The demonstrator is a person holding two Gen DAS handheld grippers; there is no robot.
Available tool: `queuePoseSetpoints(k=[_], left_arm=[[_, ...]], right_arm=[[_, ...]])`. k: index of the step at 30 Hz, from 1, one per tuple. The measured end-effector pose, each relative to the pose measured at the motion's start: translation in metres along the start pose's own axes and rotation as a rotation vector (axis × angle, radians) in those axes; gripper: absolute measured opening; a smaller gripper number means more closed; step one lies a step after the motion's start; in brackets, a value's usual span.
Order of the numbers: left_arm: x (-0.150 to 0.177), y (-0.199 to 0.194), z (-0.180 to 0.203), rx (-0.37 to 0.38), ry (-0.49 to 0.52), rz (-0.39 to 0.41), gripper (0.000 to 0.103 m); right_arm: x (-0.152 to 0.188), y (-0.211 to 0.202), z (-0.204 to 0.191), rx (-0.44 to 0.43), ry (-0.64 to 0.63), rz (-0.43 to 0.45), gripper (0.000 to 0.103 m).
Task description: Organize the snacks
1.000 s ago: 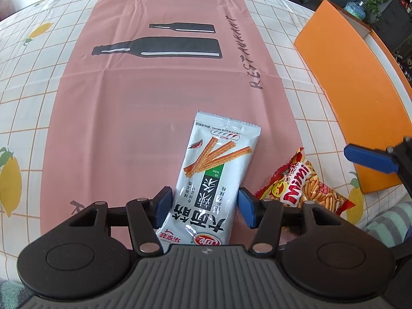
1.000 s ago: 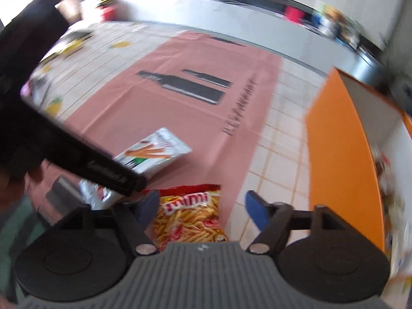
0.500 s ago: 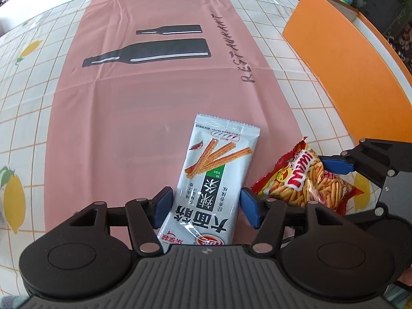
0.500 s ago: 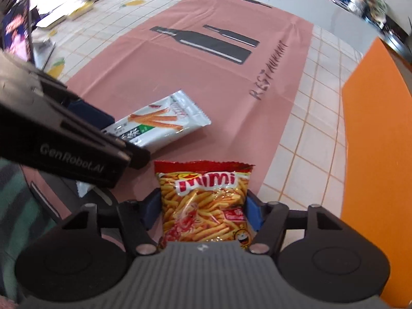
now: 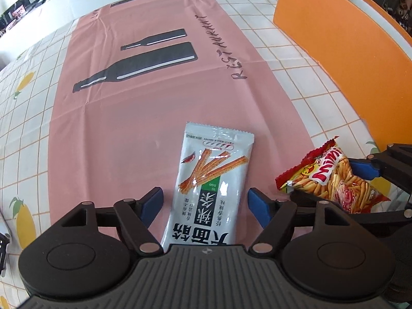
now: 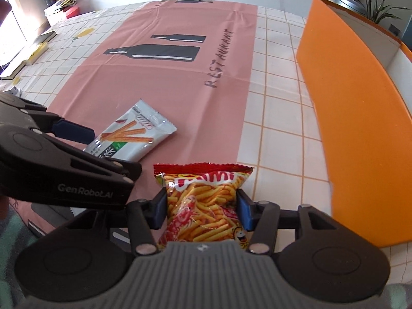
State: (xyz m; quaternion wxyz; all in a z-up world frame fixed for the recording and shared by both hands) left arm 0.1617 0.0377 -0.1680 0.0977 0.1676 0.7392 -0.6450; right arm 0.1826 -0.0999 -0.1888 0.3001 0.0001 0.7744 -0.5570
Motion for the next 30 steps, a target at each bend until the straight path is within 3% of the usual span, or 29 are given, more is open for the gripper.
queuePoseSetpoints(k=[2, 5, 6, 14, 22, 30], left_arm=[[0.0, 0.0, 0.0, 0.001, 0.001, 0.013, 0.084], [0.0, -0.003, -0.002, -0.005, -0.013, 0.035, 0.061], [-0.002, -0.003, -0.004, -0.005, -0.022, 0.03, 0.058], [-0.003, -0.01, -0.016, 0.031, -0.148, 0.018, 0.054], [-0.006, -0.055, -0.02, 0.066, -0.2, 0.097, 0.054], [-0.028, -0.116, -0.01, 0.156, -0.211, 0.205, 0.053]], right_arm=[[0.001, -0.002, 0.004, 0.006, 0.022, 0.002, 0.052], [0.003, -0.005, 0.009, 0.011, 0.051, 0.008, 0.051], [0.004, -0.007, 0.01, 0.004, 0.062, 0.009, 0.051], [0.003, -0.029, 0.016, -0.015, 0.091, 0.044, 0.05], [-0.002, -0.066, 0.019, -0.036, 0.072, 0.12, 0.049], [-0.023, -0.124, 0.03, -0.02, 0.006, 0.208, 0.048]])
Point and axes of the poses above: each gripper's, at about its wrist camera, not at the fingertips, and y roughly the way its jaws point, z to its right, x to its underside, the point moved 1 cm from there along y, roughly the way its jaws point, and after that the axes turned 9 degrees about -x, right-handed, at the moved point
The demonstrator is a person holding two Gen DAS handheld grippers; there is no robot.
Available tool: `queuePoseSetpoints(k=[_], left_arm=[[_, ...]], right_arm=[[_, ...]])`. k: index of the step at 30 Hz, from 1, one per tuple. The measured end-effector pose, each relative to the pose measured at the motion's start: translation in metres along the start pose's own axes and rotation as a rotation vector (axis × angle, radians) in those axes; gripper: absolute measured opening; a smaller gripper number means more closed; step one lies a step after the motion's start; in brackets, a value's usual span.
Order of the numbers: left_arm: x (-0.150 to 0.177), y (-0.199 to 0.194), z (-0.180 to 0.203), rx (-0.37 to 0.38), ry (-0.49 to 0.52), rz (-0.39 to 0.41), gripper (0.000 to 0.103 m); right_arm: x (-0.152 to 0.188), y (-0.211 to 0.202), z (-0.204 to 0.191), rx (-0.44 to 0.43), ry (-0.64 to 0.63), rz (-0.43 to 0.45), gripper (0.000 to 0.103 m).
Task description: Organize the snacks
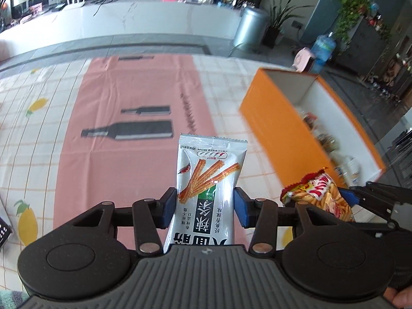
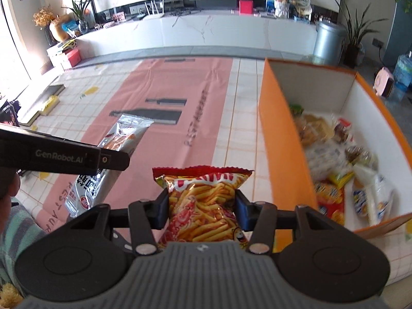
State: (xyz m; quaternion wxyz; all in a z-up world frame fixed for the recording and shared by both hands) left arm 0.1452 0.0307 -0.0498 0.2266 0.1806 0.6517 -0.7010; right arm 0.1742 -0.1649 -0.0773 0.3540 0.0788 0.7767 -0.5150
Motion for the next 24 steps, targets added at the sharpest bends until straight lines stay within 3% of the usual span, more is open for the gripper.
queuePoseSetpoints(k=[6, 10, 15, 24], left_arm=[[-0.03, -0.017, 0.034, 0.054, 0.039, 0.032, 0.053], [-0.049, -0.017, 0.064, 0.11, 0.09, 0.037, 0.053], [-0.074, -0.002, 0.103, 0.19, 0.118, 0.007, 0.053], [-0.103, 0.06, 0.16, 0.251, 0.184, -0.1, 0.053]], right_arm=[[-0.036, -0.037, 0.032, 0.018, 0.002, 0.055, 0.048], [-0.052, -0.05, 0.061, 0.056, -0.002, 0.045, 0.048], [-0.065, -0.048, 0.103, 0.138, -0.029, -0.01, 0.047], [-0.07, -0.011, 0.17, 0.15, -0.052, -0.128, 0.047]])
Point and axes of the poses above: each gripper's, at about its wrist camera, not at the fingertips, and y roughly the way its jaws point, z to its right, x to its underside, the point moved 1 cm from there along y, roughly the way its jaws point, and after that the axes turned 9 degrees about -x, right-handed, at the moved point
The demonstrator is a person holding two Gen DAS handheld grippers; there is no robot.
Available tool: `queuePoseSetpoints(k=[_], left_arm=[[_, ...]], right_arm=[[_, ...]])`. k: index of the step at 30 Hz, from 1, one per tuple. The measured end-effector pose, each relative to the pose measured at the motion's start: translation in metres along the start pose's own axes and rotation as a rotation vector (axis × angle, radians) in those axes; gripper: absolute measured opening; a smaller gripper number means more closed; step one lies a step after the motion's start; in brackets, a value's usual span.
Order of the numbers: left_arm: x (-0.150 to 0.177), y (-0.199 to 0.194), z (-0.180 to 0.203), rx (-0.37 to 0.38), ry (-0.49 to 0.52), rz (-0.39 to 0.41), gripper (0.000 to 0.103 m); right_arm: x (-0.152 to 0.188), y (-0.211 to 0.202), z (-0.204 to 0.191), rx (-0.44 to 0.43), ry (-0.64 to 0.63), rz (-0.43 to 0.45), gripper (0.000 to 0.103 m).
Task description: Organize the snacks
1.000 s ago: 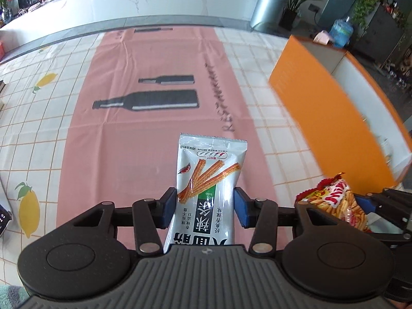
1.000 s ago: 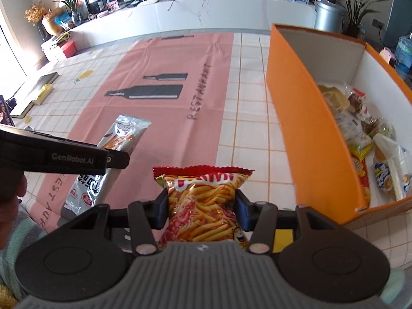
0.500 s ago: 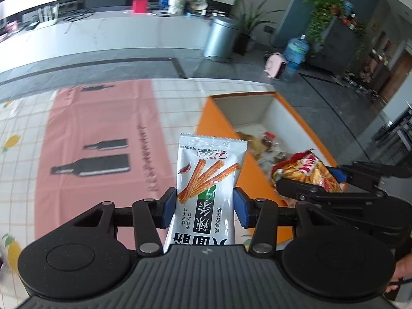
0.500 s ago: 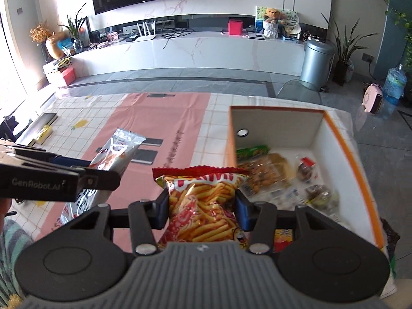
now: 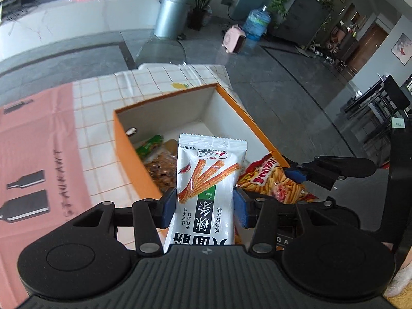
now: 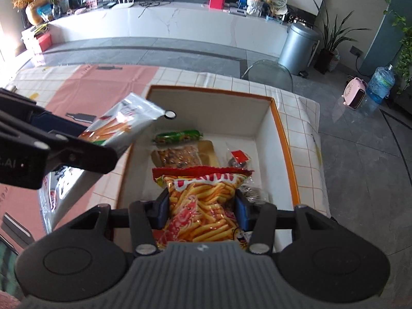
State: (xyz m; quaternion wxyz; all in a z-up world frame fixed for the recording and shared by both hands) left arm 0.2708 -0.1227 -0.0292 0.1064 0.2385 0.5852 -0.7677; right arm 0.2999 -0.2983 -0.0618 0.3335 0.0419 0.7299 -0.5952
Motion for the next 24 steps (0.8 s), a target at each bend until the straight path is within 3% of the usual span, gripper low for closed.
queuePoseSetpoints(k=[7, 14, 24], left_arm=[[-0.019, 0.043, 0.007, 0.019, 0.037, -0.053, 0.053], [-0.03, 0.076, 0.007, 0.03, 0.045, -0.11, 0.053], [-0.035, 0.104, 0.007, 0.03, 0.062, -0.148, 0.053]], right_arm=[[-0.006, 0.04, 0.03, 0.009, -0.017, -0.055, 0.047], [-0.015, 0.065, 0.033, -0.013, -0.06, -0.069, 0.047], [-0.014, 0.102, 0.037, 0.032, -0.113, -0.148, 0.047]])
Point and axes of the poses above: each gripper's, at about its wrist camera, not at the fingertips, and y roughly the way its jaws point, z to its right, x to its underside, the point moved 1 cm from there along y, roughly the way its jaws point, and after that the axes turned 9 degrees about -x, right-handed, at the moved point
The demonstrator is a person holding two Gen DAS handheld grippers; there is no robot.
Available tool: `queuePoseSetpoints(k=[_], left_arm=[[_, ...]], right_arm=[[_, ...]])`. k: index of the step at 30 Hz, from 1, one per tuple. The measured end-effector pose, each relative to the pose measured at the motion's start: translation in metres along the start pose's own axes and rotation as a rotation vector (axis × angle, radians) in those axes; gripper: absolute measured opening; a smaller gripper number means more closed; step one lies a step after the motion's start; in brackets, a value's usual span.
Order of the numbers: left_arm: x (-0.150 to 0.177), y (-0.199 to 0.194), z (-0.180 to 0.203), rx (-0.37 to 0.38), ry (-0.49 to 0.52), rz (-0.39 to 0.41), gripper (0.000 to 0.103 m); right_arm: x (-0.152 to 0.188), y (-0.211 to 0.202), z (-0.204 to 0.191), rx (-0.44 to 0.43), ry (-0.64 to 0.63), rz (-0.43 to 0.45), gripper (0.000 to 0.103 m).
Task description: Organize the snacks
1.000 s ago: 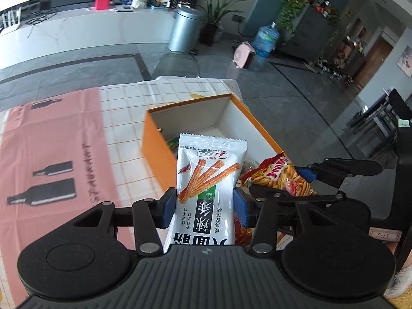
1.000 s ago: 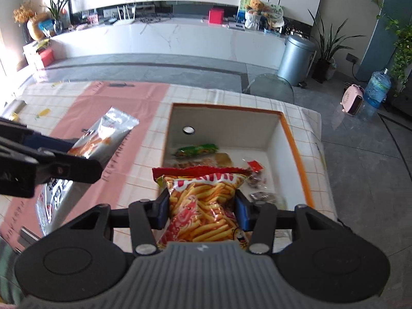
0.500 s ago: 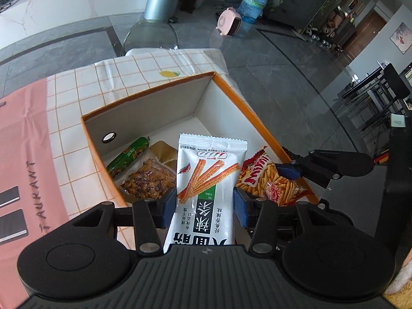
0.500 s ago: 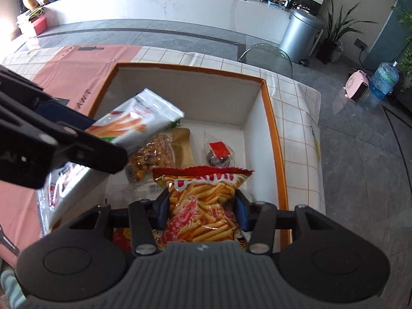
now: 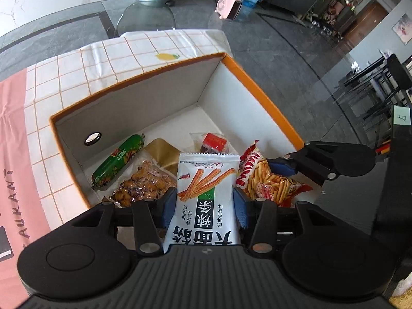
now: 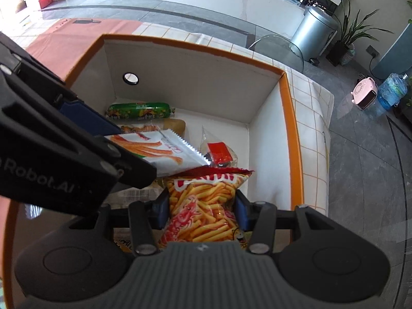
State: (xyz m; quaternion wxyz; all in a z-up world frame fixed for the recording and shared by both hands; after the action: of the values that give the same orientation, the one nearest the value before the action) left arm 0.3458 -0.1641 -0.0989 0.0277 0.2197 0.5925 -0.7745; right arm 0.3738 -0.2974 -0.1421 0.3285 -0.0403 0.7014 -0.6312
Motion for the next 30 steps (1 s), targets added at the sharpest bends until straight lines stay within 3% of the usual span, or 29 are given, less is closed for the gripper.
queuePoseSetpoints(k=[17, 20, 22, 30], left_arm=[[0.002, 0.008, 0.007, -0.028, 0.053, -0.034, 0.056], [0.002, 0.004, 0.009, -0.031, 0.055, -0.032, 0.056], [0.003, -0.003, 0.008, -0.031, 0.046, -0.023, 0.059], [0.013, -0.048, 0.007, -0.036, 0.053, 0.032, 0.066]], right_arm=[[-0.001, 0.012, 0.006, -0.007, -0.003, -0.073, 0.05], [-0.002, 0.009, 0.004, -0.009, -0.007, -0.092, 0.056], [-0.004, 0.004, 0.002, 0.0, -0.013, -0.093, 0.067], [-0.008, -0.019, -0.002, 0.03, 0.012, -0.11, 0.075]])
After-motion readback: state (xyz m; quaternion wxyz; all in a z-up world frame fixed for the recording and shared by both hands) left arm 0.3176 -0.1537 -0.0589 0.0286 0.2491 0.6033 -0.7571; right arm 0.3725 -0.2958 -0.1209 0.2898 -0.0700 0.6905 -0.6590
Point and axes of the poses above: each gripper's, at about its wrist camera, not at the fingertips, and y roughly the way its jaws point, z to its right, x to its underside, the point moved 1 cm from there along y, roughly the way its jaws point, and after that the axes turned 9 degrees about -x, right-handed, at the moved point
